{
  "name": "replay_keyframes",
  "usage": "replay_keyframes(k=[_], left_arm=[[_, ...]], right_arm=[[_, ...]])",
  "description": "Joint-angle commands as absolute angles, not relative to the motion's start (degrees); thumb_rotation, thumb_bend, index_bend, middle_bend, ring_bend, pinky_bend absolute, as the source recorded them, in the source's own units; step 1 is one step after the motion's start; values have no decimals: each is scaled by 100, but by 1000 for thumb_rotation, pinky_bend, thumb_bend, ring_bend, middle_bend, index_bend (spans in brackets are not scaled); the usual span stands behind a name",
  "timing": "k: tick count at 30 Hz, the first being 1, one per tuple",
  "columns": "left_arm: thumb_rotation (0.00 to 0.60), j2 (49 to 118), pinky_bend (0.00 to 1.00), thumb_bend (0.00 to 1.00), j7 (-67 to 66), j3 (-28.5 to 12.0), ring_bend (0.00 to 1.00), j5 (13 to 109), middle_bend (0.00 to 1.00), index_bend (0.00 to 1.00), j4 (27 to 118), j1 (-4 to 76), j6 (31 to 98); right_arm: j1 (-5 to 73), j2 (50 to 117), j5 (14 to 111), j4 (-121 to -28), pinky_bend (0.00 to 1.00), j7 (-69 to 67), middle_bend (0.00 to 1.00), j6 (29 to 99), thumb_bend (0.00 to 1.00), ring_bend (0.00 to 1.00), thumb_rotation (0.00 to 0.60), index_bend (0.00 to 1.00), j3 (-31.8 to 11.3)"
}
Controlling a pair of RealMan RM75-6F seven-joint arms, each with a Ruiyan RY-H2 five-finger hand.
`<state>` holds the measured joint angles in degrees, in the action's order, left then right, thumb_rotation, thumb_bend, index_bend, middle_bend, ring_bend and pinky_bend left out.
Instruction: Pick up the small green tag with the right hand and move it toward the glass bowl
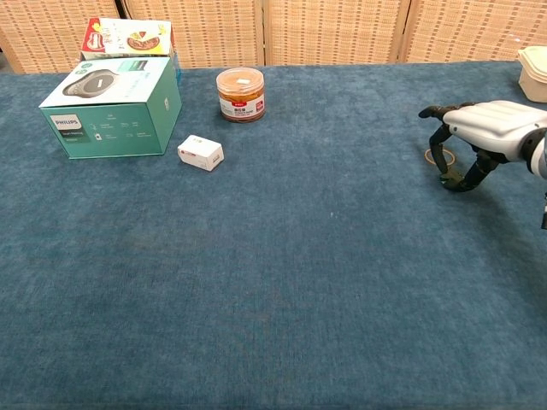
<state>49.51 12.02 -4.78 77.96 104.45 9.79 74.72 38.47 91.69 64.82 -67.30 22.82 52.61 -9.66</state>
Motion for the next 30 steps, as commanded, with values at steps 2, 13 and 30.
replay_keyframes(k=[2, 13, 30], left_arm=[[600, 4951, 0, 0, 1202, -480, 0, 7795, 0, 0, 10448, 982, 7468], [600, 4942, 0, 0, 1199, -475, 0, 7794, 0, 0, 10458, 983, 7458], [600, 4942, 0, 0, 1169, -480, 0, 7758, 0, 0, 10468, 988, 7444]], right_arm=[[3841, 9128, 6492, -6772, 0, 2288, 0, 5285, 820, 0, 600, 571, -961], [3842, 9060, 6461, -6880, 0, 2321, 0, 5318, 827, 0, 600, 572, -960], [3860, 8965, 6323, -6864, 0, 2351, 0, 5313, 836, 0, 600, 574, -1005]])
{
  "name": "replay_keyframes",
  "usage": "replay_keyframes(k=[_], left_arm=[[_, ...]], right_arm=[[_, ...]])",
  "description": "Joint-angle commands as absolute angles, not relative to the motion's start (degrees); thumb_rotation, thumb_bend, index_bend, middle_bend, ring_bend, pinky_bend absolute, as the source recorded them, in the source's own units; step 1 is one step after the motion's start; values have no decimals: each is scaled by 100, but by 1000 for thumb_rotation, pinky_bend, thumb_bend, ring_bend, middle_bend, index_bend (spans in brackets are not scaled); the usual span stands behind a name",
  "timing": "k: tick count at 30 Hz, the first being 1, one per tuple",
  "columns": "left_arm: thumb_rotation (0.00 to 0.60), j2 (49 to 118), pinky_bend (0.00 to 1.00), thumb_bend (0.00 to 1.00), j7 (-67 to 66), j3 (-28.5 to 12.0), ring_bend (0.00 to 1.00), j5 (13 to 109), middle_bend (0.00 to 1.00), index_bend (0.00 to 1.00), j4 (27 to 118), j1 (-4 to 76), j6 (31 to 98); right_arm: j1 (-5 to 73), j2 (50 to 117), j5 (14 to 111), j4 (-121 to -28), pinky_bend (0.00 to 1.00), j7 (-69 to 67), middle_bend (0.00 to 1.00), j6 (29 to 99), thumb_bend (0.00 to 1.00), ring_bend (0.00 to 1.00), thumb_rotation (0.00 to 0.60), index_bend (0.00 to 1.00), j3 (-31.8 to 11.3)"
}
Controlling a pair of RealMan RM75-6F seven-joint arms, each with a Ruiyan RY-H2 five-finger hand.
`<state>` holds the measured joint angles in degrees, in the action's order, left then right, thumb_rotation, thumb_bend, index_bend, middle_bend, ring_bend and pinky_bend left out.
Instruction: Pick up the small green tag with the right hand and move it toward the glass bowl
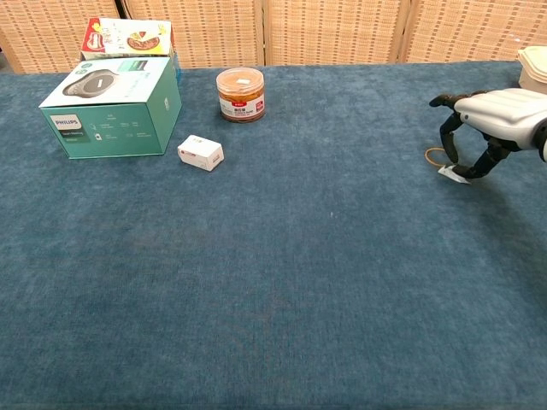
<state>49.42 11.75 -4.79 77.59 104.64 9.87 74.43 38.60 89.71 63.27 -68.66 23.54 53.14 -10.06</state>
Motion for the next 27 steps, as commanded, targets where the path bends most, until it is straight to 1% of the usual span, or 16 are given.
replay_keyframes(k=[1, 27], left_arm=[[600, 4943, 0, 0, 1157, -478, 0, 7757, 0, 0, 10471, 988, 7443], [600, 4952, 0, 0, 1095, -478, 0, 7736, 0, 0, 10501, 990, 7441]], right_arm=[[3858, 8959, 6320, -6862, 0, 2347, 0, 5315, 836, 0, 600, 574, -1004], [3884, 8845, 6203, -6637, 0, 2334, 0, 5291, 836, 0, 600, 575, -1053]])
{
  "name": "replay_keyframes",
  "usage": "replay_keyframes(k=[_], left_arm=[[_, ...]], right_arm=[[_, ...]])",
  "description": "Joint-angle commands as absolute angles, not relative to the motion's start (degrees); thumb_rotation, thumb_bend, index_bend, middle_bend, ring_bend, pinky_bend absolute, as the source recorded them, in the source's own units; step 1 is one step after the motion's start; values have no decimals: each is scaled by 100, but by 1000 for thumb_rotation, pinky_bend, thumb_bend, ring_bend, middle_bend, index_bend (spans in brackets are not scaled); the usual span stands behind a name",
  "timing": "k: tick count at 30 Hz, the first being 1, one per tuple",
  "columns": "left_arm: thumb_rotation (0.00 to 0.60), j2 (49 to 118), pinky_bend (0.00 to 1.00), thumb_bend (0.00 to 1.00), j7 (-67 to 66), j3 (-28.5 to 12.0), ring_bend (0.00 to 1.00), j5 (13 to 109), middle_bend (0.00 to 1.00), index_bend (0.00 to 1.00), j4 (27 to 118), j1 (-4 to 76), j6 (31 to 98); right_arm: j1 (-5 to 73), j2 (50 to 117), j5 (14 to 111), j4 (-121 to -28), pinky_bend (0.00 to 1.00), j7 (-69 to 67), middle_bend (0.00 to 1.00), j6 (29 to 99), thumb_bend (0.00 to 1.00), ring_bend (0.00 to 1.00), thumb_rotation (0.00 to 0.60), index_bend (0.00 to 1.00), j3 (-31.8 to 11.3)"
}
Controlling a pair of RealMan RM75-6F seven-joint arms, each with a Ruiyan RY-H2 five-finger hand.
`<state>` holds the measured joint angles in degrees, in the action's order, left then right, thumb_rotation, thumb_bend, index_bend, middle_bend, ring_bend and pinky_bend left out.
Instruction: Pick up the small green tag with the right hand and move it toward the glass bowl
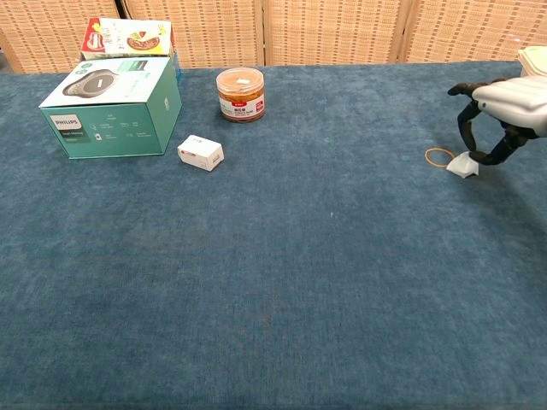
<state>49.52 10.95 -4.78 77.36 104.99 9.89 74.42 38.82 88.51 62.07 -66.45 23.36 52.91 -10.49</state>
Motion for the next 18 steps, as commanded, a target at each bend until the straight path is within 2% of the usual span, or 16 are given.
replay_keyframes(k=[1, 18], left_arm=[[600, 4952, 0, 0, 1091, -477, 0, 7735, 0, 0, 10502, 989, 7440], [600, 4958, 0, 0, 1070, -477, 0, 7728, 0, 0, 10512, 989, 7440]], right_arm=[[3885, 8837, 6198, -6619, 0, 2340, 0, 5292, 836, 0, 600, 575, -1055], [3963, 8680, 6020, -6303, 0, 2431, 0, 5241, 836, 0, 600, 575, -1196]])
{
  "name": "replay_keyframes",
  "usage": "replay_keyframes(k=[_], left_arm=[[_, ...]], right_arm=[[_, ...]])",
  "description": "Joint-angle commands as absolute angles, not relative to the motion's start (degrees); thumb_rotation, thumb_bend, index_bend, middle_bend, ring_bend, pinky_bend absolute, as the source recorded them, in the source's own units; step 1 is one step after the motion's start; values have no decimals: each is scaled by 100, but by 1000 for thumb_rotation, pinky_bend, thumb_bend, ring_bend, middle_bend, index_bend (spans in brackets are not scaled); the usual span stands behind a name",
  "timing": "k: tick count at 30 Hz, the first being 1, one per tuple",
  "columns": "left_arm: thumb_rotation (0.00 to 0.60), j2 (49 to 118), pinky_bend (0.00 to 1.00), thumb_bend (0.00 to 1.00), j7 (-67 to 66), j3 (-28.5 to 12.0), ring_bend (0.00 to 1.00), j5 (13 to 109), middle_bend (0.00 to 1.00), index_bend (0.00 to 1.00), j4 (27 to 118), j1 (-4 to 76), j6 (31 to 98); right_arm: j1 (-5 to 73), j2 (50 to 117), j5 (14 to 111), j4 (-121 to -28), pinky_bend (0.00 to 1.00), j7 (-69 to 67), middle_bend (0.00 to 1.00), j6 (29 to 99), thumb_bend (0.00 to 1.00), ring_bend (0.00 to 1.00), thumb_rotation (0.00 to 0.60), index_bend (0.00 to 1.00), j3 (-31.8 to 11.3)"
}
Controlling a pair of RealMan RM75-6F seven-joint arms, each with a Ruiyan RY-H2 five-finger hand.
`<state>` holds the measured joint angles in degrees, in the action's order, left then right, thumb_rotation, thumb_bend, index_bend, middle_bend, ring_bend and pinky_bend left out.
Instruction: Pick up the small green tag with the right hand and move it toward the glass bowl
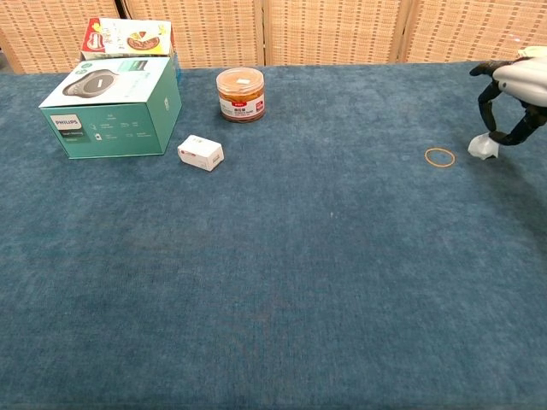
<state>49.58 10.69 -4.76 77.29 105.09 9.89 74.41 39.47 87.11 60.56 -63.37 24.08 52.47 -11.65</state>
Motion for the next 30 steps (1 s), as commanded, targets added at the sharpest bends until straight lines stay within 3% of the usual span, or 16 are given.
replay_keyframes(k=[1, 7, 9, 10, 13, 16, 21, 30], left_arm=[[600, 4958, 0, 0, 1067, -478, 0, 7727, 0, 0, 10515, 990, 7440], [600, 4957, 0, 0, 1049, -471, 0, 7742, 0, 0, 10525, 996, 7432], [600, 4956, 0, 0, 1050, -465, 0, 7750, 0, 0, 10524, 994, 7430], [600, 4954, 0, 0, 1047, -462, 0, 7753, 0, 0, 10521, 994, 7428], [600, 4950, 0, 0, 1073, -456, 0, 7768, 0, 0, 10516, 990, 7428], [600, 4941, 0, 0, 1104, -434, 0, 7820, 0, 0, 10511, 982, 7429], [600, 4936, 0, 0, 1140, -386, 0, 7930, 0, 0, 10501, 951, 7467], [600, 4926, 0, 0, 1342, -245, 0, 8183, 0, 0, 10416, 779, 7675]], right_arm=[[3971, 8636, 5990, -6268, 0, 2459, 0, 5263, 836, 0, 600, 576, -1231], [3877, 8398, 6043, -6550, 0, 2263, 0, 5461, 835, 0, 600, 567, -1315], [3809, 8306, 6155, -6686, 0, 2149, 0, 5609, 782, 0, 600, 505, -1312], [3746, 8235, 6285, -6779, 0, 2029, 0, 5754, 712, 0, 600, 455, -1301], [3561, 8023, 6640, -7014, 0, 1722, 0, 6159, 225, 0, 600, 159, -1259], [3344, 7791, 6893, -7288, 0, 1408, 0, 6561, 72, 0, 600, 20, -1252], [2943, 7385, 7286, -7750, 0, 1001, 0, 7152, 6, 0, 600, 0, -1145], [1961, 6886, 8030, -8132, 0, 342, 0, 8336, 0, 0, 600, 0, -660]])
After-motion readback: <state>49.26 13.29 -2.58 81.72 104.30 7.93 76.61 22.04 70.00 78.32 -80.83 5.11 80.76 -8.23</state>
